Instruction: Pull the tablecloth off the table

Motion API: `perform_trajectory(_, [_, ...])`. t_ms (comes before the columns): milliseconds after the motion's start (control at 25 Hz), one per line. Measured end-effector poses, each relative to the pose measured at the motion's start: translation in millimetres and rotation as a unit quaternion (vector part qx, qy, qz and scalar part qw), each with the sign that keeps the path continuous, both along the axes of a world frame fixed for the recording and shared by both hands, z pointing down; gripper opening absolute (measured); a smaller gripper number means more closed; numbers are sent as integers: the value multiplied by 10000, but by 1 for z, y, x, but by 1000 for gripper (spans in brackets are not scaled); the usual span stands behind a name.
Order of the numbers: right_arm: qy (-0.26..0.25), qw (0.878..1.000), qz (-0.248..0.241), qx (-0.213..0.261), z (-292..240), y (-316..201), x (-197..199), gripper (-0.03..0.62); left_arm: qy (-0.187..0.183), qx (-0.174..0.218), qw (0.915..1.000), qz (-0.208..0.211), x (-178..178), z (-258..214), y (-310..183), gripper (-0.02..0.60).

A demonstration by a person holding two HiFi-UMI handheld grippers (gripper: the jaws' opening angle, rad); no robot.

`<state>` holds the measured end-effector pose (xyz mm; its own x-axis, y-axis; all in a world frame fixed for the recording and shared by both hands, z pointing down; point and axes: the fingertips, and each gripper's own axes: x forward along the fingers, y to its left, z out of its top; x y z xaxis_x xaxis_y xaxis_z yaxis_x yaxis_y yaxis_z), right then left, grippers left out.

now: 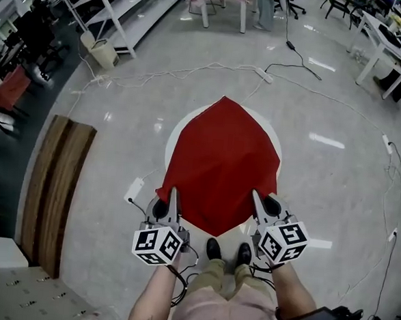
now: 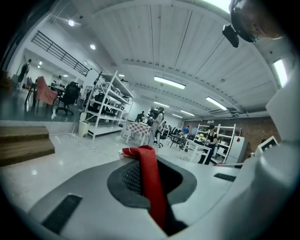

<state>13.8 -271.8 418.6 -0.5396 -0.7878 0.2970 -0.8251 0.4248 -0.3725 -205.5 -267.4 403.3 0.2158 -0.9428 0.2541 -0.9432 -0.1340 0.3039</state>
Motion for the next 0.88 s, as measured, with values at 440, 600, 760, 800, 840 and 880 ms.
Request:
perform_trajectory(440, [92,9998,-41,142,-14,16,14,23,-253,83,9996,14,19,-16,20,43])
perform_trajectory(600, [97,9997,-89,207,-19,28,21,23,-310,131,9994,-14,28,-22,33,43])
perform_trajectory(760, [90,9995,-131,273,-25,38,27,23,-335,191,9992,-48,36,-28,45,43])
perform_trajectory(800, [81,9994,-142,290,-26,40,29,23,-345,206,9992,-61,37,-29,48,43])
perform_trajectory(840, [72,9994,-155,310,-28,43,31,23,-356,220,9991,-76,39,-31,51,43])
perform_trajectory(880, [65,9993,-171,332,-30,45,32,23,-365,234,9990,-92,40,-33,55,43])
